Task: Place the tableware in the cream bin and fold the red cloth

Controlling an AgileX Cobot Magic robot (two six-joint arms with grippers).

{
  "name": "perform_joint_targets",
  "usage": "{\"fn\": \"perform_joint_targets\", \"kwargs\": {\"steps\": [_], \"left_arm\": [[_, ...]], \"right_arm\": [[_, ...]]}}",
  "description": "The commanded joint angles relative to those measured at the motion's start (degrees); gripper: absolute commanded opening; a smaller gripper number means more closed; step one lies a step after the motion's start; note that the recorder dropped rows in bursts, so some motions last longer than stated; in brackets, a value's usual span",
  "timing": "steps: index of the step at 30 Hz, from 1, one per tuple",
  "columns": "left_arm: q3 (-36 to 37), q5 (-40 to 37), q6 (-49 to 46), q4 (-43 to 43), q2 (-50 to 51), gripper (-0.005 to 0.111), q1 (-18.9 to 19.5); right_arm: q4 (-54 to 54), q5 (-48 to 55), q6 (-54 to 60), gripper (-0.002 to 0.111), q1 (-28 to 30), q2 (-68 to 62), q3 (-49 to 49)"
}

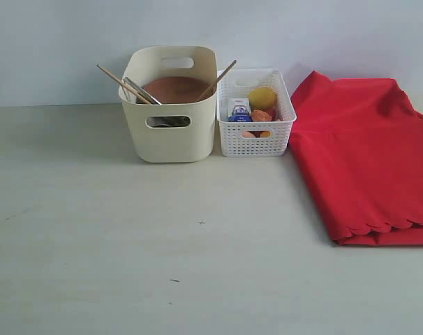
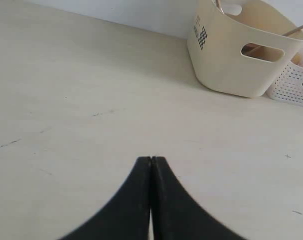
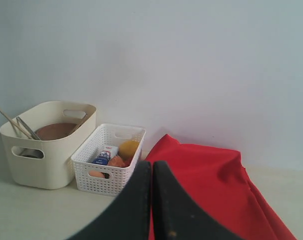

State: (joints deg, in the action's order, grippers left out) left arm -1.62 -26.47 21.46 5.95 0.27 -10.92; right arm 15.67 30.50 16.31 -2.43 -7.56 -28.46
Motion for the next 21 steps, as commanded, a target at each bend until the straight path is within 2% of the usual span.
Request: {"fn": "perform_joint_targets", "kwargs": {"steps": [1, 3, 9, 21], "left_arm": [[0.2, 0.7, 0.0, -0.3, -0.3, 0.0, 0.4], [0.2, 0.8, 0.0, -0.3, -0.3, 0.0, 1.2], [1.6, 6.2, -13.8, -0.5, -0.3, 0.0, 5.2], [1.6, 6.1, -16.1, -0.6, -0.3, 0.0, 9.1]], "right_arm": [[0.3, -0.3, 0.0, 0.001, -0.2, 0.3, 0.3], [0.3, -0.3, -0.1, 0.001, -0.2, 0.3, 0.3], [0.3, -0.3, 0.0, 0.001, -0.2, 0.3, 0.3], [0.3, -0.3, -0.1, 0.001, -0.2, 0.3, 0.3]]}}
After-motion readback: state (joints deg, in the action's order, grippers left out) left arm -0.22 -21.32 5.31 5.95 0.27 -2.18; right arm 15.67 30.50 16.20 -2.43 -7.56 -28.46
